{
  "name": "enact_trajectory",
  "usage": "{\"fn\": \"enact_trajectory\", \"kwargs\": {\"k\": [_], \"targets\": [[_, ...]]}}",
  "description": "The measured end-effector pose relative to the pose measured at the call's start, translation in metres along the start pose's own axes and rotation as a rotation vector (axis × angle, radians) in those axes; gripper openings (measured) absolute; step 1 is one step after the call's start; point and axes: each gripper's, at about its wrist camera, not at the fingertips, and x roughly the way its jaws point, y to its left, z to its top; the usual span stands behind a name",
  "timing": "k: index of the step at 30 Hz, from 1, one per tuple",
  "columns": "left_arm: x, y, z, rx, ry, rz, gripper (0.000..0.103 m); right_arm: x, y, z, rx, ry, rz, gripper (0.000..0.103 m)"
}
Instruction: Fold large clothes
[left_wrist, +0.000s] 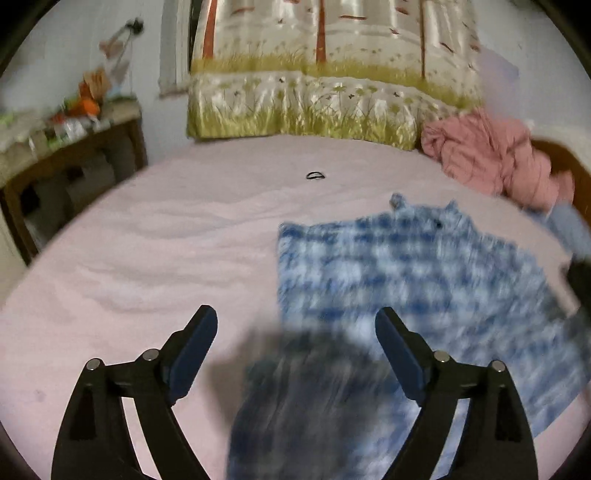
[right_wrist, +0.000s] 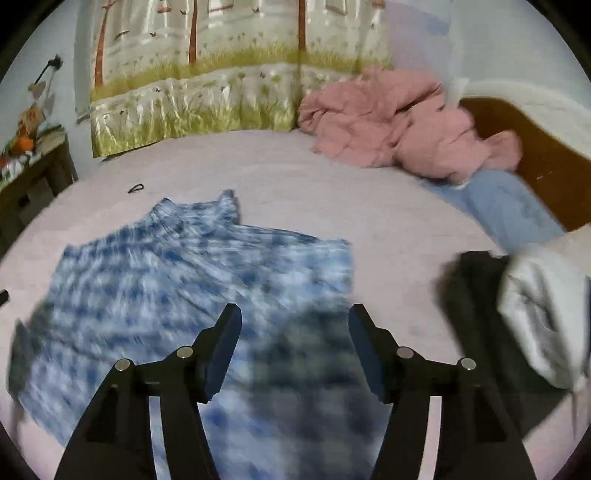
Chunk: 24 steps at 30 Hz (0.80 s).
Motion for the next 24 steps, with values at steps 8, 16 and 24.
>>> {"fn": "enact_trajectory", "kwargs": {"k": [8,16,24], "targets": [[0.041,0.024,-0.046,-0.082,0.146,-0.107,0.089,0.028,-0.088,-0.080,0.160,0.028,-0.011,0.062],[0.045,0.040,-0.045,-0.154,0.134,-0.213,0.032,0.048,-0.085,-0.080,0.168,0.038,0.027,0.062],[0.033,0.039,-0.041,-0.136,0.071,-0.242,0.011,0.045,-0.063,-0.084,0.121,0.023,0.063,0.004]]}}
